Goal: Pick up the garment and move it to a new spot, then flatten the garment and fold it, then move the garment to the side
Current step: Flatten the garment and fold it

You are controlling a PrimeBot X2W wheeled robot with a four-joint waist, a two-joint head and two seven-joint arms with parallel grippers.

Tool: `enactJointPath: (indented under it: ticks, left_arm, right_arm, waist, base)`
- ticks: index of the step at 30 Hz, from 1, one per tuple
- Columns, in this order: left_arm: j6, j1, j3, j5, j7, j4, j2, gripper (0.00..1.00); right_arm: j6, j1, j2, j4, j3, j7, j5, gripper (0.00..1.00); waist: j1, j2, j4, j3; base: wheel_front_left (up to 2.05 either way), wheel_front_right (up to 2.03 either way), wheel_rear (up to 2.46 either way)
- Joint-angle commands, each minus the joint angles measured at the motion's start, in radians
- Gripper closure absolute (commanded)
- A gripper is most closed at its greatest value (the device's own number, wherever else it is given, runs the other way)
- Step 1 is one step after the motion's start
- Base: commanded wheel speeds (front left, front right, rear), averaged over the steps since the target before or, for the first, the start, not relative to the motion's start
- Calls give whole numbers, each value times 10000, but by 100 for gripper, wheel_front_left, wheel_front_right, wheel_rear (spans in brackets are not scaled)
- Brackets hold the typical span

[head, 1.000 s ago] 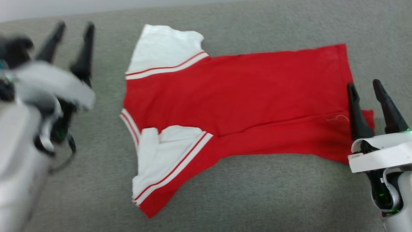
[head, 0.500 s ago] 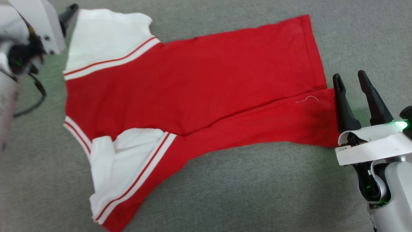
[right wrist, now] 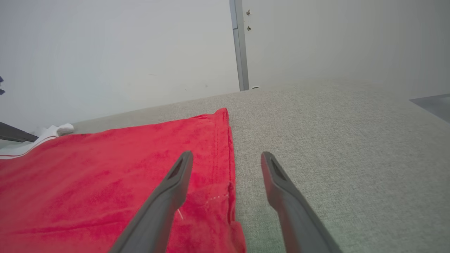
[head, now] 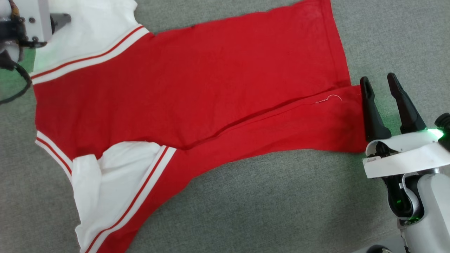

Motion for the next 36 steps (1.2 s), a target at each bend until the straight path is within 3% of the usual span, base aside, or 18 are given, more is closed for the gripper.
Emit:
enactJointPath:
  ticks: [1,2,3,5,11,19,30,36]
  left_arm:
    - [-100,388,-108,-168,154,192,-322,0]
    - [-107,412,-85,-264,220,237,-401,0]
    - [-124,436,-64,-379,295,278,-492,51]
    - [-157,464,-72,-520,431,282,-603,100]
    - [-169,462,-192,-623,137,147,-465,100]
    - [-184,184,-474,-934,-244,-472,-787,100]
    - [-150,-382,-1104,-1226,-857,-973,-1091,100]
    - [-151,-408,-1499,-1599,-1076,-1137,-1224,100]
  right_arm:
    - [-18,-128,35,-79,46,-46,44,0]
    - [-18,-135,25,-93,64,-46,44,0]
    - [-18,-166,-7,-124,82,-46,49,0]
    - [-18,-289,-124,-181,187,-46,88,0]
    - [-18,-1273,-924,-207,711,271,356,0]
    - [-18,-3991,-2435,756,1663,3686,576,0]
    - [-18,-6781,-2856,3054,2718,8425,1510,0]
    - [-9,-7033,-2816,3751,3446,9635,2316,0]
  waist:
    - [0,0,-36,73]
    - [0,0,-36,93]
    - [0,0,-34,110]
    - [0,0,-30,133]
    - [0,0,89,149]
    - [0,0,665,280]
    - [0,0,1526,793]
    - [0,0,1792,814]
  base:
    - [0,0,0]
    - [0,0,0]
    - [0,0,0]
    - [0,0,0]
    - [0,0,0]
    - [0,0,0]
    - [0,0,0]
    - [0,0,0]
